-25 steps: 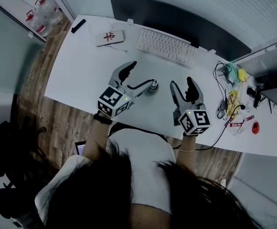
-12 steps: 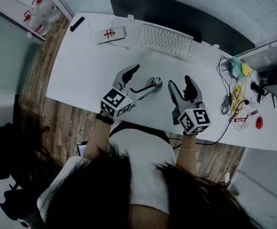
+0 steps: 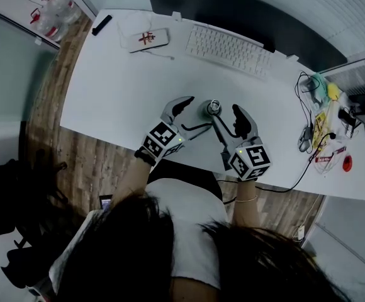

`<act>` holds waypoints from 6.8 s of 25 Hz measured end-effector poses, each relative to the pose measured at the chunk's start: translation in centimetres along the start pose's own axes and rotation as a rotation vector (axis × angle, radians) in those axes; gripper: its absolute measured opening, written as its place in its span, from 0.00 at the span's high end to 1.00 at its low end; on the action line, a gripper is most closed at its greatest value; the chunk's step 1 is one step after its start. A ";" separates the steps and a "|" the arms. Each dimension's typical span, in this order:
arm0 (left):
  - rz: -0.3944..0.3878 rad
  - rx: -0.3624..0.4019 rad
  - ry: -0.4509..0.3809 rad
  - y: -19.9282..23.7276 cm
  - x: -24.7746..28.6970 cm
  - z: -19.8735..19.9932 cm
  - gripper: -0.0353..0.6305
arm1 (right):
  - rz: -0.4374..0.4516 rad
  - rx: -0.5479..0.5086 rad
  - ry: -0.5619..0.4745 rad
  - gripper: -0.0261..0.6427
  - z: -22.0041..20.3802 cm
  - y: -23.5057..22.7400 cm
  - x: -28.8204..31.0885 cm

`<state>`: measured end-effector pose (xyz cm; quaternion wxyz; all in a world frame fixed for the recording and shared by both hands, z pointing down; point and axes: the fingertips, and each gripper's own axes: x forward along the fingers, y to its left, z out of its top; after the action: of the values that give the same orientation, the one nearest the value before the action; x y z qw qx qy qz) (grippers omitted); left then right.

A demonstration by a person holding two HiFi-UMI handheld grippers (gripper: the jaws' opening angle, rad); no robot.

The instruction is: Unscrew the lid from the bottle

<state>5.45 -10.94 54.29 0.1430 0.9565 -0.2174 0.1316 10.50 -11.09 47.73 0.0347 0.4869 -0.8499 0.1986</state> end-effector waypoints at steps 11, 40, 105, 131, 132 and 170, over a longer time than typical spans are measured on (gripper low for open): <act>-0.108 0.037 0.065 -0.3 2.8 -3.9 0.29 | 0.066 -0.031 0.054 0.55 -3.6 0.2 2.4; -0.482 0.220 0.200 -0.4 3.9 -4.0 0.38 | 0.524 -0.239 0.230 0.60 -5.0 1.5 3.2; -0.778 0.396 0.364 -2.4 2.7 -4.8 0.38 | 0.906 -0.315 0.397 0.59 -5.4 3.5 2.1; -0.189 0.137 0.196 -2.2 2.5 -5.0 0.39 | 0.090 -0.006 0.050 0.58 -4.9 2.6 1.1; -0.173 0.133 0.189 -2.2 2.5 -5.2 0.39 | 0.080 -0.020 0.047 0.58 -4.9 2.5 1.2; -0.802 0.408 0.345 -2.2 2.2 -4.9 0.39 | 1.020 -0.311 0.393 0.58 -5.0 4.2 1.9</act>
<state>7.44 -8.26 59.08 0.0258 0.9376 0.2259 0.2630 5.26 -8.91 51.52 0.1631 -0.0421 -0.9743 0.1497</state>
